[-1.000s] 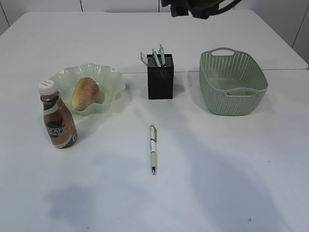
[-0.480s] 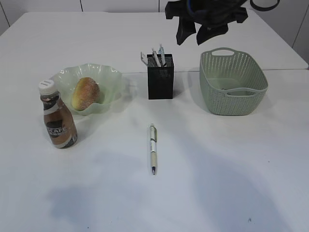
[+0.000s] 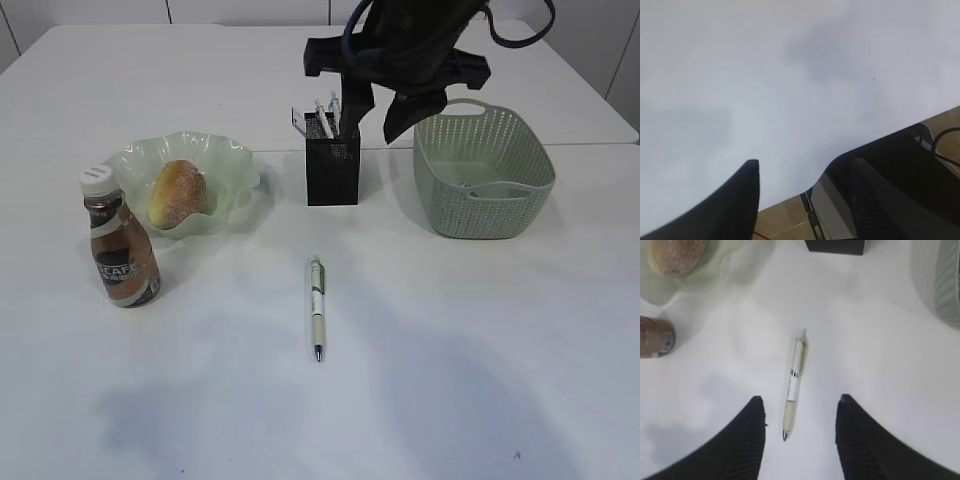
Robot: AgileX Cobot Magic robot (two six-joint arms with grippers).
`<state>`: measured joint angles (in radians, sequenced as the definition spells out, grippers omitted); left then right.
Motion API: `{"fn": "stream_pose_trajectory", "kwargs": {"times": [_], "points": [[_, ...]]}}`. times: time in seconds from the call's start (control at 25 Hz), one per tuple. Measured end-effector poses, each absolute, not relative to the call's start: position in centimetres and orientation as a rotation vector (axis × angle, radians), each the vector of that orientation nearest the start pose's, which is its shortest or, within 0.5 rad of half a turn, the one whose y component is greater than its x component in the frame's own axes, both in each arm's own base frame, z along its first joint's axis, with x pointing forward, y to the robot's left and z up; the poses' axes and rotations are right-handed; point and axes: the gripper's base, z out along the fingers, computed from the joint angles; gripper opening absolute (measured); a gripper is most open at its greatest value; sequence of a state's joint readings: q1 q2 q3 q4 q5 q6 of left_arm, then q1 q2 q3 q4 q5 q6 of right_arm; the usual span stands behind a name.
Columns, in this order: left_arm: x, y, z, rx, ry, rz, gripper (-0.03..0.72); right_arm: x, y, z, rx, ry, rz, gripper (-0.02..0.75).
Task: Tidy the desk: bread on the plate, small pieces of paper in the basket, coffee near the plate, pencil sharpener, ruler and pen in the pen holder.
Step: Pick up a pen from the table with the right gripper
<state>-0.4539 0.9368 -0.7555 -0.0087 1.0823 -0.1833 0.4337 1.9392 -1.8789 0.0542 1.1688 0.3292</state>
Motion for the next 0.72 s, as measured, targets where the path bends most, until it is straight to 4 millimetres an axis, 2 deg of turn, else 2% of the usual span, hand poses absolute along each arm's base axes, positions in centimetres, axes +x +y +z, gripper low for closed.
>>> {"fn": "stream_pose_trajectory", "kwargs": {"times": [0.16,0.44,0.72], "points": [[13.5,-6.7,28.8,0.369,2.739,-0.184,0.402,37.9,19.9,30.1,-0.112,2.841,0.272,0.335],[13.5,-6.7,28.8,0.369,2.739,-0.184,0.402,38.9,20.8,26.9,-0.082,2.922,0.247,0.328],[13.5,-6.7,28.8,0.369,2.739,-0.184,0.402,39.9,21.9,25.5,-0.044,2.943,0.268,0.326]]}}
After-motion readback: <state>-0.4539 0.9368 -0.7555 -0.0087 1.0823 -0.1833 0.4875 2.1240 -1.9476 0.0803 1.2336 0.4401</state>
